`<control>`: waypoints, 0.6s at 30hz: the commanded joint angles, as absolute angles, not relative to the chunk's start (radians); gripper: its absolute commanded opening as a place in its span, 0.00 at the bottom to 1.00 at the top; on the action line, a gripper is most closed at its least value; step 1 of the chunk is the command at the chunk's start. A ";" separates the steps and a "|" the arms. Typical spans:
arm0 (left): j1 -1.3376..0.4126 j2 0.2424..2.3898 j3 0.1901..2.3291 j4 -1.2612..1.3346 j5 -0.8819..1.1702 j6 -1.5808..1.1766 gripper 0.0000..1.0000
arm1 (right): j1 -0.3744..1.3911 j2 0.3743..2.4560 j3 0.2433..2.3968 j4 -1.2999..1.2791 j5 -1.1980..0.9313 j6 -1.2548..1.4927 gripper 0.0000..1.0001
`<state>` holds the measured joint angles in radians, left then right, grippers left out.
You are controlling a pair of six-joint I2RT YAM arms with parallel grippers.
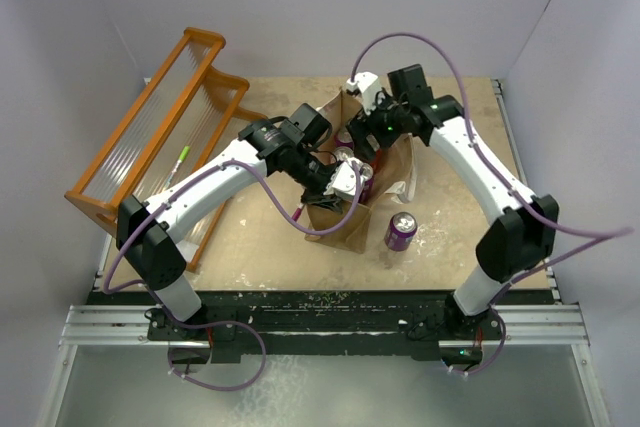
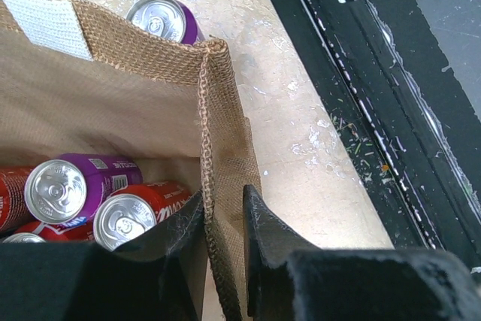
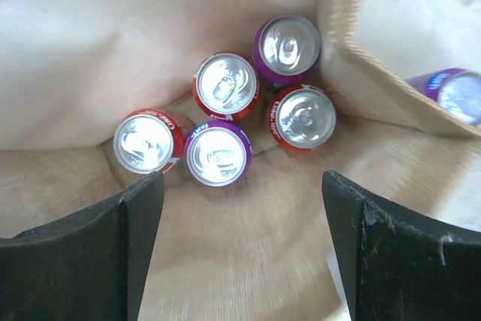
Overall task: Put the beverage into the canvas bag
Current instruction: Place the drink in the canvas bag, then pick up the drink from the center of the board.
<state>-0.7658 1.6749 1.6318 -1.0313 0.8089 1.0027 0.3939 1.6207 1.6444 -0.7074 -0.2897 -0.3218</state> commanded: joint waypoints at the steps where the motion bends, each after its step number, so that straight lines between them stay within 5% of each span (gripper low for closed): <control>1: -0.761 1.627 1.646 -0.988 0.819 0.964 0.27 | 0.327 1.452 1.741 -0.826 -0.349 -0.306 0.85; 18: -0.726 1.593 1.616 -0.904 0.854 0.836 0.24 | 0.247 0.932 1.198 -1.119 -0.398 -0.576 0.90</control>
